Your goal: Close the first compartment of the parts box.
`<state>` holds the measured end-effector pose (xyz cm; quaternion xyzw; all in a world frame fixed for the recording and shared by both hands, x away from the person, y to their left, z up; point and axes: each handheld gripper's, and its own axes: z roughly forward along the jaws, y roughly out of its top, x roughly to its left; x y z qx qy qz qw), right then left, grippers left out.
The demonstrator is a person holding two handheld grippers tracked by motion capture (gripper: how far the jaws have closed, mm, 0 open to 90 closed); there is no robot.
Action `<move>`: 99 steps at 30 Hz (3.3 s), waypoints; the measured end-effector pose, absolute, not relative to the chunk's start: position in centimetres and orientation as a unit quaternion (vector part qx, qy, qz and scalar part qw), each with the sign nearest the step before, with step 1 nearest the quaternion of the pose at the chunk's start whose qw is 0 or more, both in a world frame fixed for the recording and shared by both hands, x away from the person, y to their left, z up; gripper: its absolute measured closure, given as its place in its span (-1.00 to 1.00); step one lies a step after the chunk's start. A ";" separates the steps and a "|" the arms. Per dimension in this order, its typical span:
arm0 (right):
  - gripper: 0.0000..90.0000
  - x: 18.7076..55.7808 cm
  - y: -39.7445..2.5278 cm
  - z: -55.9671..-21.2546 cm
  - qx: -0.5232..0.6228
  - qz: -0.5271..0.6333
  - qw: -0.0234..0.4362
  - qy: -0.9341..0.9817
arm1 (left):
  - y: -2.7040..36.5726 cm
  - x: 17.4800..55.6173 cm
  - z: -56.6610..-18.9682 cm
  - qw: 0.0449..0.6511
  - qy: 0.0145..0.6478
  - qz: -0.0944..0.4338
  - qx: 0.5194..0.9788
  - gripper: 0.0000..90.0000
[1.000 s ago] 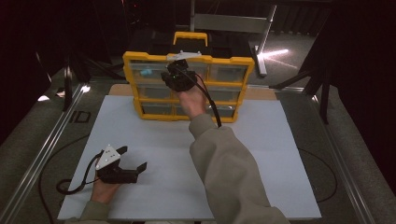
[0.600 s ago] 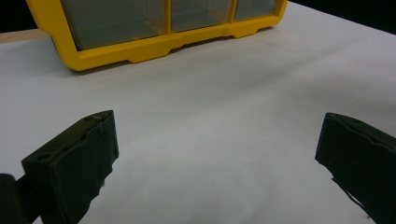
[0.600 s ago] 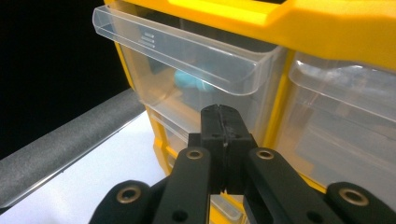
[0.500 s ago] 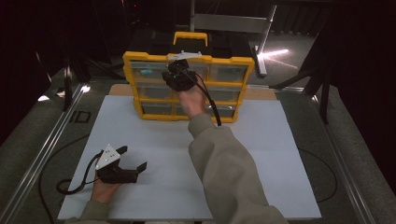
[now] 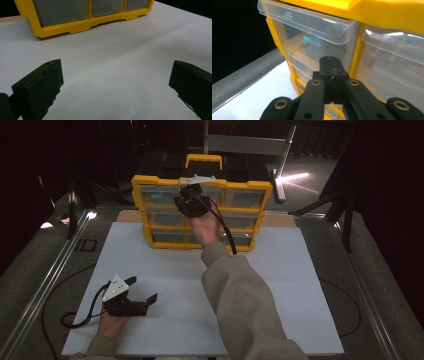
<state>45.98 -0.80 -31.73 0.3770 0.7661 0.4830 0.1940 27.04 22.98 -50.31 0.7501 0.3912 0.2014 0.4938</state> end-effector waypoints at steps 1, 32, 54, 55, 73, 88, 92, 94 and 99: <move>1.00 46.0 -0.8 -31.7 0.376 0.482 0.196 0.767 | 23.0 27.1 -50.3 0.494 0.391 0.201 0.750 -1.00; 1.00 46.5 -0.6 -32.5 0.391 0.486 0.208 0.754 | 23.0 27.1 -50.3 0.496 0.392 0.201 0.748 -1.00; 1.00 46.8 -0.4 -32.8 0.396 0.486 0.217 0.749 | 23.0 27.1 -50.3 0.496 0.392 0.200 0.748 -1.00; 1.00 46.8 -0.5 -32.8 0.395 0.486 0.217 0.749 | 22.9 27.1 -50.3 0.496 0.392 0.200 0.749 -1.00; 0.88 46.8 -0.4 -32.9 0.388 0.485 0.206 0.756 | 22.9 27.1 -50.3 0.494 0.391 0.201 0.750 -1.00; 0.26 46.3 -0.7 -33.0 0.345 0.500 0.170 0.776 | 22.8 27.2 -50.4 0.494 0.392 0.200 0.750 -1.00; 0.06 46.0 -1.0 -33.1 0.342 0.502 0.164 0.777 | 22.8 27.2 -50.4 0.494 0.391 0.200 0.750 -1.00; -0.04 45.9 -1.3 -33.1 0.340 0.506 0.163 0.776 | 22.8 27.2 -50.4 0.494 0.391 0.200 0.750 -1.00; -0.31 45.8 -2.0 -33.0 0.345 0.516 0.158 0.768 | 22.8 27.2 -50.4 0.494 0.391 0.200 0.751 -1.00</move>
